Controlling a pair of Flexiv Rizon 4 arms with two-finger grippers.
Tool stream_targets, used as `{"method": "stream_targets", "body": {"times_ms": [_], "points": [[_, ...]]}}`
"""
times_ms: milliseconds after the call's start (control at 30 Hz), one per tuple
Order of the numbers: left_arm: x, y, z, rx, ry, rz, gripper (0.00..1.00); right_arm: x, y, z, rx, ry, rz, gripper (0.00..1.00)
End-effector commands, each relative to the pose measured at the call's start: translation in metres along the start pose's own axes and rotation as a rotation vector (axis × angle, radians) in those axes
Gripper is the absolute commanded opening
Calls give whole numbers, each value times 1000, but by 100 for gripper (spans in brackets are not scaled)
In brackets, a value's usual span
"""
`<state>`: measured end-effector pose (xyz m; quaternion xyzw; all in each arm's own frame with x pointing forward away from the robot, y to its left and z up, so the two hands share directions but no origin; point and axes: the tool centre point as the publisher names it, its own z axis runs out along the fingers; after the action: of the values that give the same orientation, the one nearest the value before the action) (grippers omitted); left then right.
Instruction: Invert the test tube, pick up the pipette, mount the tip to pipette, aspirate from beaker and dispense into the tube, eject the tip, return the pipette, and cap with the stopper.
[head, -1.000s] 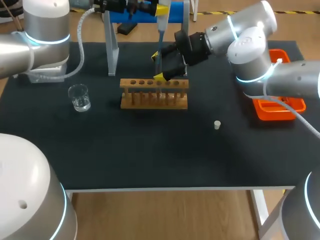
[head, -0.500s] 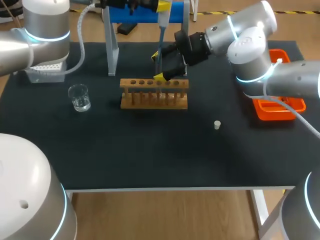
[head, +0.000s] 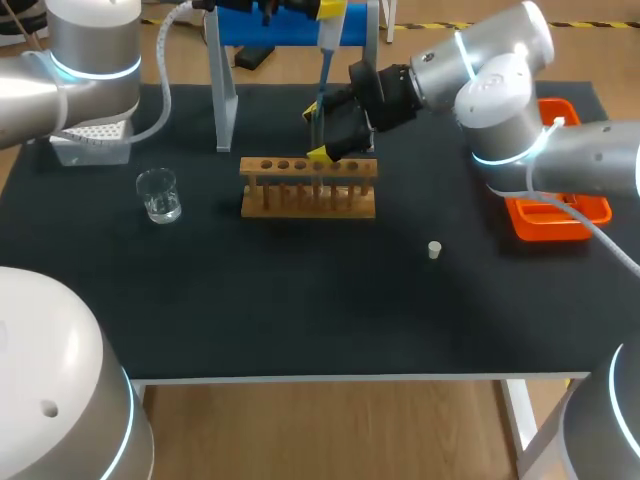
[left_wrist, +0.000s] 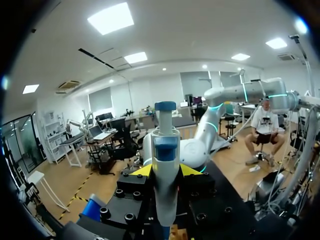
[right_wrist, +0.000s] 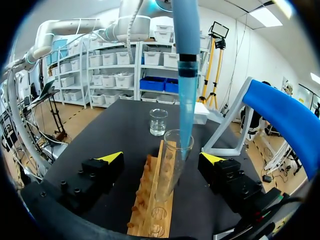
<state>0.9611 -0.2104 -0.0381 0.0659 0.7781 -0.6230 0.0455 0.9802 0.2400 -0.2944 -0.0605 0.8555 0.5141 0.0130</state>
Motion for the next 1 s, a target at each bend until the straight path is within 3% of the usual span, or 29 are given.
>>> {"method": "stream_targets", "body": {"times_ms": [33, 1000], "points": [[2, -2, 0, -5, -3, -1, 0, 1, 1, -1, 2, 0, 0, 100], [6, -14, 0, -9, -4, 13, 0, 1, 1, -1, 2, 0, 0, 100]]}}
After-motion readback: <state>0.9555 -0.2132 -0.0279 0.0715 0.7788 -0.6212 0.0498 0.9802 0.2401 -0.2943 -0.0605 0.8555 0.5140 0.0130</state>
